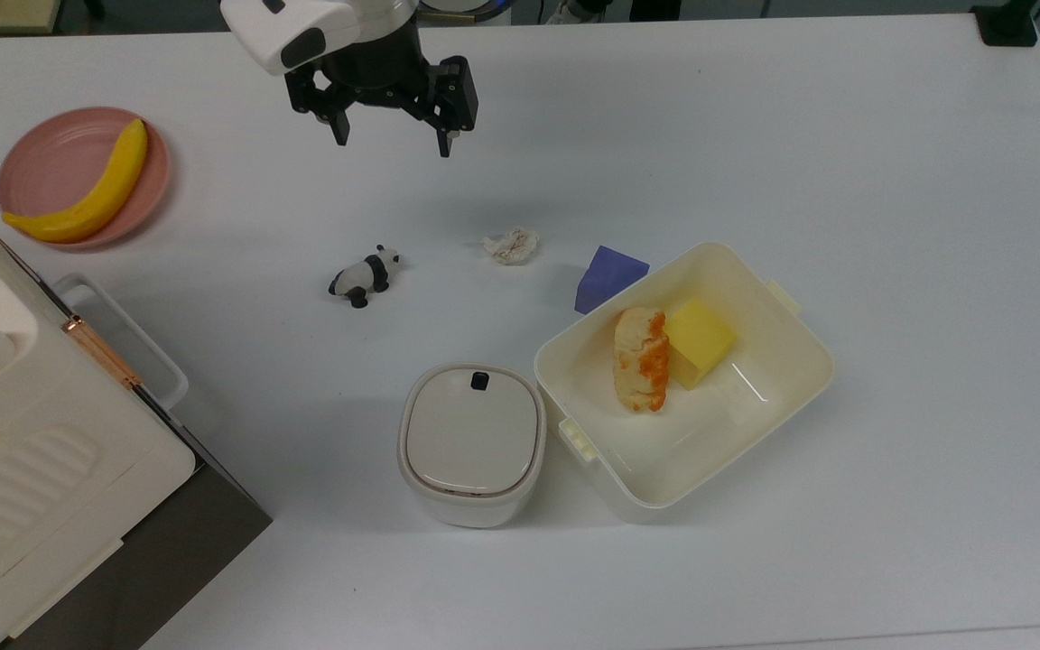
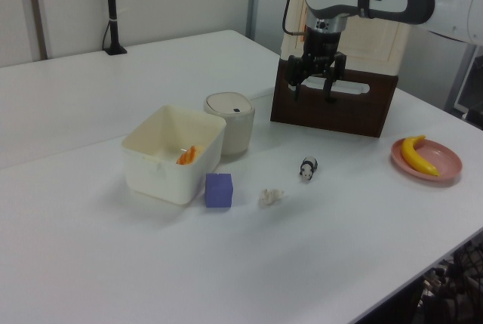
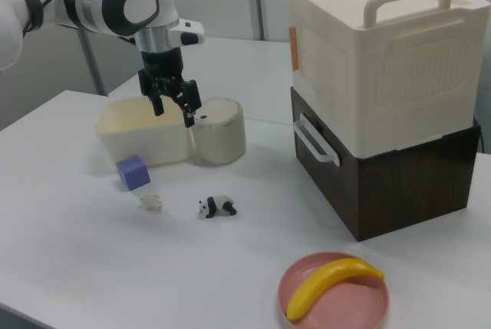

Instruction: Open the trash can

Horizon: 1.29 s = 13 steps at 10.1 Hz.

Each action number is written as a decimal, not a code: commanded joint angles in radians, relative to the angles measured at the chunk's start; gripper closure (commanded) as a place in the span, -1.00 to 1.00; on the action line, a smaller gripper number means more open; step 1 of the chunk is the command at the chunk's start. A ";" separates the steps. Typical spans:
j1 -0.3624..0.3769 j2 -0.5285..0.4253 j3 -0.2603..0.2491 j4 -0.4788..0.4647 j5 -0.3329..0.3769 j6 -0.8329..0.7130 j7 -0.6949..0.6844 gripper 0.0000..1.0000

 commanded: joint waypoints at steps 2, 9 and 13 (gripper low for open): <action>0.013 -0.021 -0.001 -0.018 -0.028 -0.011 0.013 -1.00; 0.007 -0.021 -0.001 -0.018 -0.027 -0.011 -0.092 -0.41; -0.007 -0.018 -0.003 -0.013 -0.002 0.004 -0.139 0.60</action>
